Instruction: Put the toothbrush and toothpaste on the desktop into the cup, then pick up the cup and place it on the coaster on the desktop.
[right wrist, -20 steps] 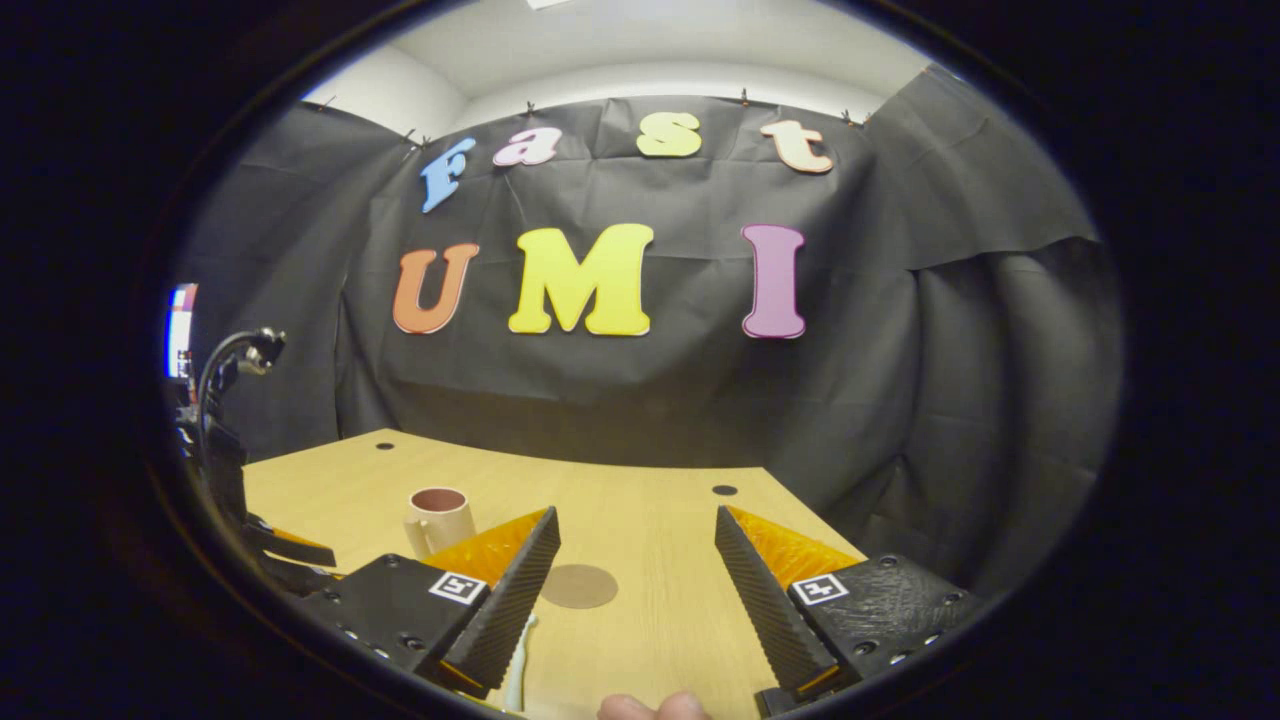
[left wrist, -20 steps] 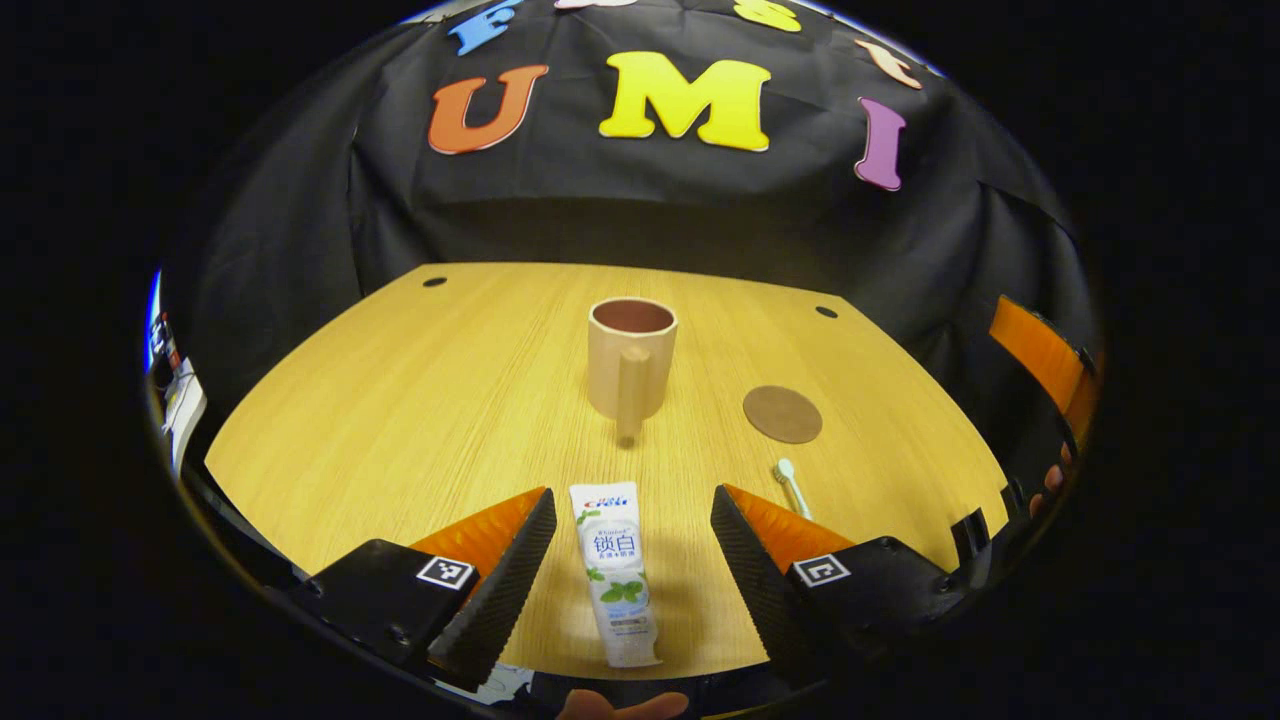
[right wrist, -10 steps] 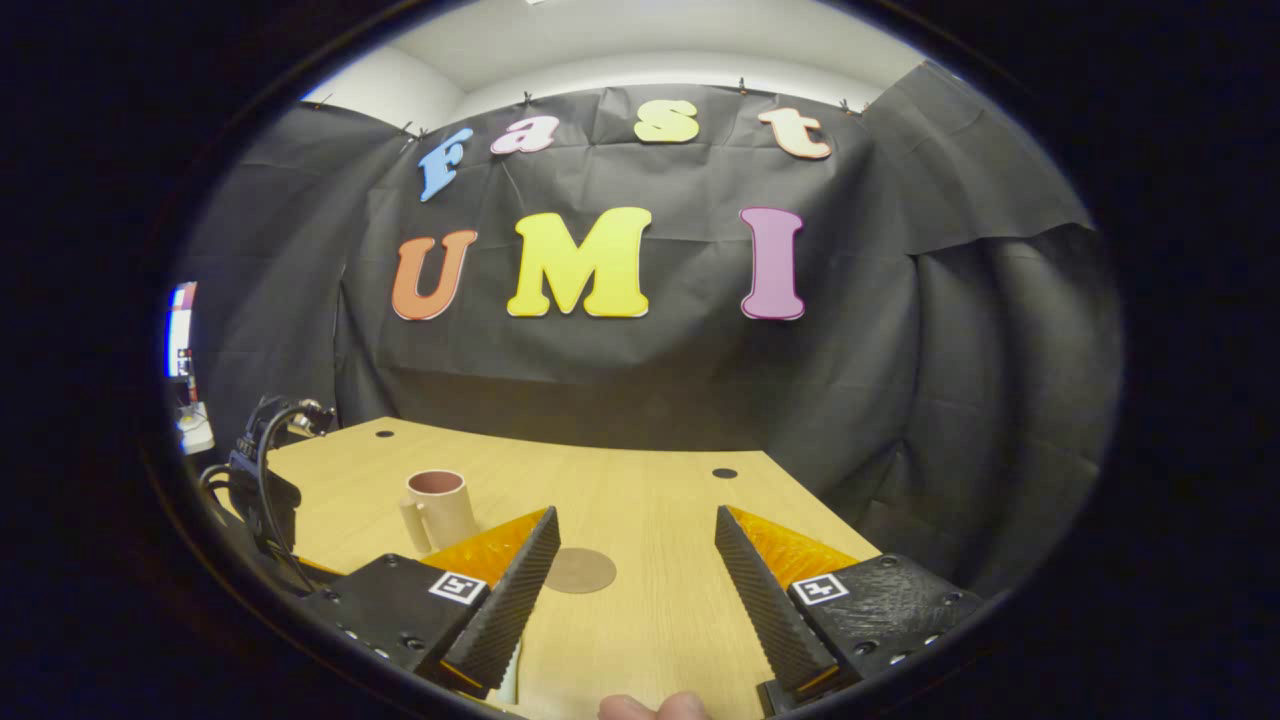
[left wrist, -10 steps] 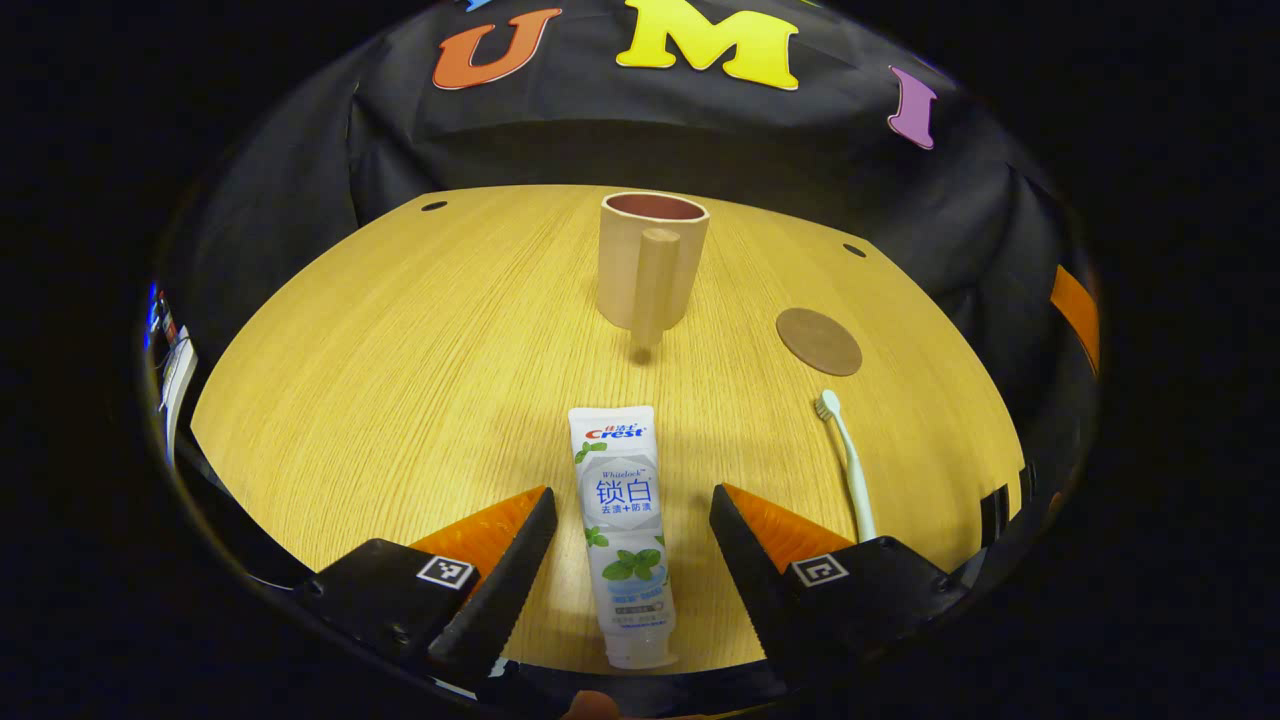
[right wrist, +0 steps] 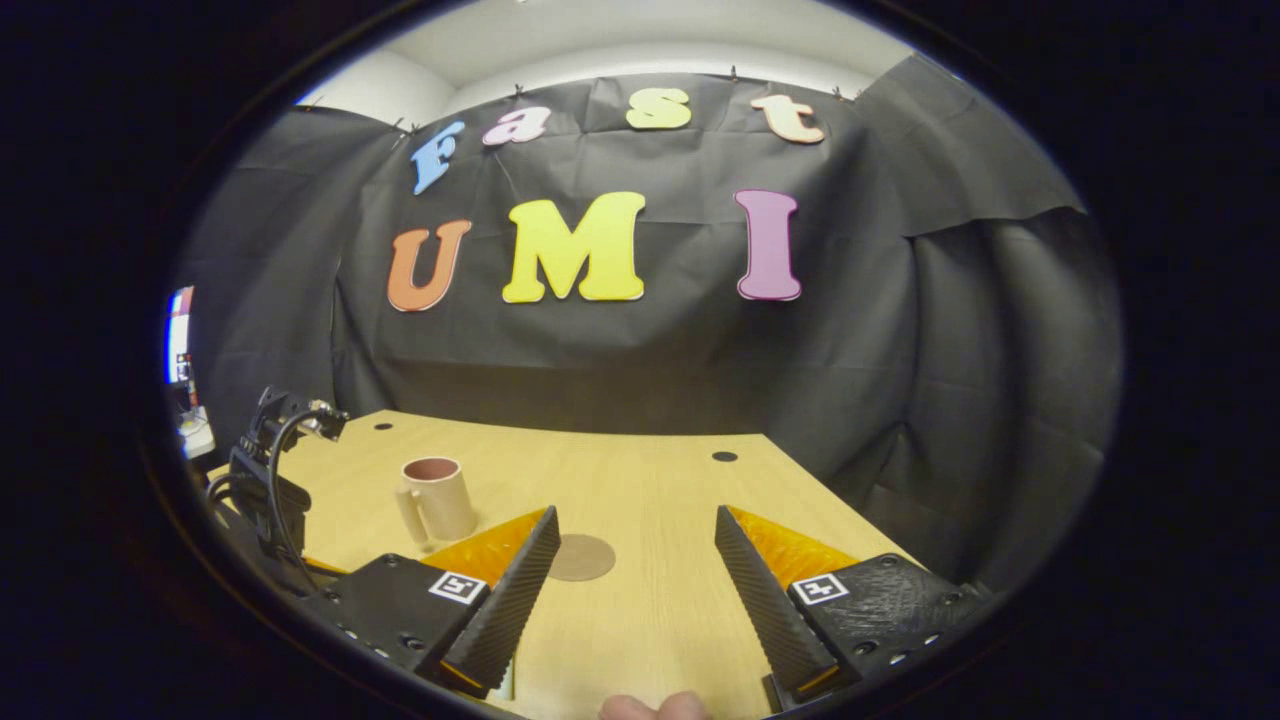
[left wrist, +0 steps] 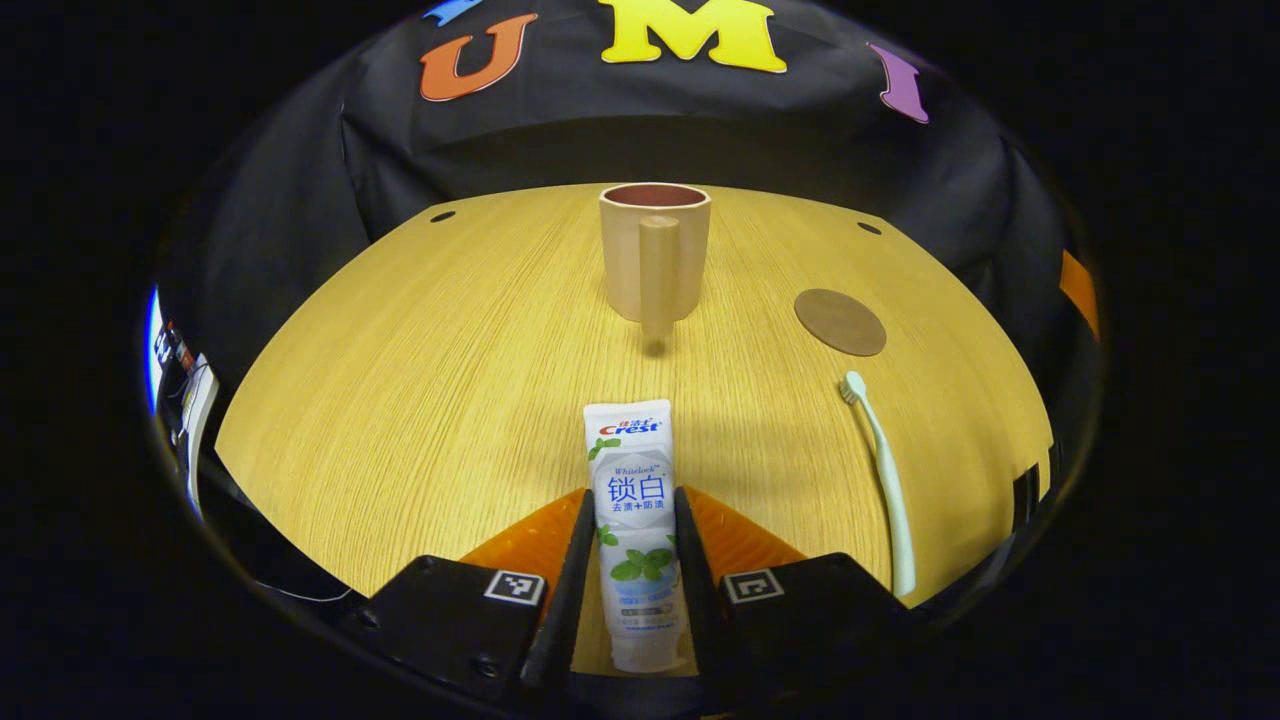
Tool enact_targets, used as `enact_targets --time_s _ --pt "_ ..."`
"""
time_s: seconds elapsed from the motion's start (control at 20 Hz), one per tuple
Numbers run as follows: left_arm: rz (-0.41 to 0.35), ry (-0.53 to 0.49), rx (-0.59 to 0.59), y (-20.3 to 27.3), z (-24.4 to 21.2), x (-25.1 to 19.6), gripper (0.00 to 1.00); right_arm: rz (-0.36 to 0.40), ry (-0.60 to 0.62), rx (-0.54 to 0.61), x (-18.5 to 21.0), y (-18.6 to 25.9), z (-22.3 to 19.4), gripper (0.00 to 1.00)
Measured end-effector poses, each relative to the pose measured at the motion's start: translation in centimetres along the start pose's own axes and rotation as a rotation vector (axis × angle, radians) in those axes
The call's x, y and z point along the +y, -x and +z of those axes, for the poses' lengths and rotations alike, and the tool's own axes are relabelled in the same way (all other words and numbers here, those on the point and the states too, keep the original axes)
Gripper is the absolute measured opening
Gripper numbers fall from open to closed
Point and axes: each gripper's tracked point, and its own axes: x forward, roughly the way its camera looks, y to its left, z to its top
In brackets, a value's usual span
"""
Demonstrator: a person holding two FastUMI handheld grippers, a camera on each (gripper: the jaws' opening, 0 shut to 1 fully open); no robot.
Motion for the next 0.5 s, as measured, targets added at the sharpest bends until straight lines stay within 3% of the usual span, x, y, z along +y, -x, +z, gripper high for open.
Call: enact_targets --time_s 0.25,0.5 --pt "-0.008 0.047 -0.036 0.8 2.0 0.3 0.45 0.027 -0.031 0.031 0.5 0.3 -1.3 0.95" --pt "-0.016 0.044 -0.134 3.1 6.8 0.6 0.43 0.046 -0.04 0.055 1.5 0.3 -2.2 0.95"
